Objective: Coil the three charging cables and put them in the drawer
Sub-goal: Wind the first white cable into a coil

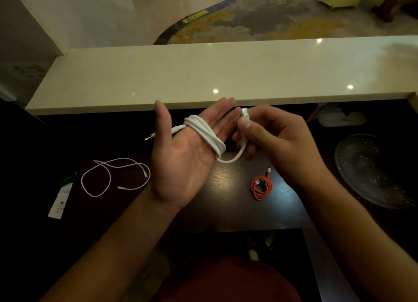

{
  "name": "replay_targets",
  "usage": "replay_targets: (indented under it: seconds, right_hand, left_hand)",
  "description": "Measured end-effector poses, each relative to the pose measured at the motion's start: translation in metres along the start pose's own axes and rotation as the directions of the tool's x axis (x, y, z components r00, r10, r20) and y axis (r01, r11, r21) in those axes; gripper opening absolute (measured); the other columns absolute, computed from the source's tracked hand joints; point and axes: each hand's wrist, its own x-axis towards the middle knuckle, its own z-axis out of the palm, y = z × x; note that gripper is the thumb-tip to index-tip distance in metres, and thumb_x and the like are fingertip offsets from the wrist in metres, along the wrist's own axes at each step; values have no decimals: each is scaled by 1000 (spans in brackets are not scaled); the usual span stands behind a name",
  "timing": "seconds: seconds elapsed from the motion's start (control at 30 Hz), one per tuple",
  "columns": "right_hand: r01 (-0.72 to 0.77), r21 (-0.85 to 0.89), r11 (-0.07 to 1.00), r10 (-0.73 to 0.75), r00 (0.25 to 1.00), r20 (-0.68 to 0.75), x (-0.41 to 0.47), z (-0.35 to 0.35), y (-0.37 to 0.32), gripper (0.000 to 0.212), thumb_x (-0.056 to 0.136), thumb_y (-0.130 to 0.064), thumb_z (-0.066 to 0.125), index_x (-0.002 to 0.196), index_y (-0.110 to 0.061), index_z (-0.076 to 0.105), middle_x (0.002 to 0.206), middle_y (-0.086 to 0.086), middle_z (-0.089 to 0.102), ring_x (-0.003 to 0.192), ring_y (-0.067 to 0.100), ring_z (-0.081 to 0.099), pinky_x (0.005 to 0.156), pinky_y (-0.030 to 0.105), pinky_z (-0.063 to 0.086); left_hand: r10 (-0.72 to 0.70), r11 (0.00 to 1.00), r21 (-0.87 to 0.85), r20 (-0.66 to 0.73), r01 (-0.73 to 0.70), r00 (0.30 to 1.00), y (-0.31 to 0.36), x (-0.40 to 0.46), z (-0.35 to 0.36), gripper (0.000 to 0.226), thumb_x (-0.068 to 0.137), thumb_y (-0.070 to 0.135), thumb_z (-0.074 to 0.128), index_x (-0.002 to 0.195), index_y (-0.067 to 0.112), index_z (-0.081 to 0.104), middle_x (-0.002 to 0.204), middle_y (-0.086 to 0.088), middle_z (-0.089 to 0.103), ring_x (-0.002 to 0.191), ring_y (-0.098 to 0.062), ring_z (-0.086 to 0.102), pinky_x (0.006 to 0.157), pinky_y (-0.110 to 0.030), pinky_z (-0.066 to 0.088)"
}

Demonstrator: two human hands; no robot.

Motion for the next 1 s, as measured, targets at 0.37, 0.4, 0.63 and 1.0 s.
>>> replay_targets:
  seconds: [0.37, 0.4, 0.63, 1.0]
  right_hand:
    - [-64, -19, 998, 66, 986, 151, -2, -1, 1, 23, 101, -20, 57, 92, -2, 68, 71, 13, 68, 62, 24, 64, 57, 36, 52]
    - [-77, -25, 997, 79, 989, 121, -1, -1, 4, 23, 101, -16, 58, 86, -1, 66, 66, 11, 64, 57, 22, 61, 55, 35, 50]
    - [-404, 201, 892, 367, 909, 194, 11, 8, 39, 18, 92, -16, 52, 91, -9, 69, 79, 10, 68, 69, 21, 63, 58, 35, 50]
    - [-524, 402, 751, 364, 836, 411, 16, 26, 20, 32, 99, -31, 44, 92, -4, 60, 48, -10, 52, 47, 2, 54, 52, 24, 45]
  left_hand:
    - [15, 1000, -9, -22, -15, 1000, 2, 10, -17, 87, 99, 63, 15, 135, -7, 51, 145, -27, 53, 138, -36, 51, 118, -41, 39]
    - [12, 1000, -18, -21, -13, 1000, 2, 10, -16, 86, 99, 63, 15, 133, -7, 54, 141, -26, 57, 135, -36, 54, 114, -38, 44]
    - [-68, 978, -196, 15, 69, 998, 4, 5, -13, 85, 92, 68, 27, 109, 1, 76, 116, -18, 73, 108, -28, 71, 94, -32, 56]
    - [-133, 908, -325, 377, 266, 917, -10, 7, -19, 87, 95, 66, 34, 117, -10, 67, 119, -28, 68, 103, -34, 68, 94, -38, 49]
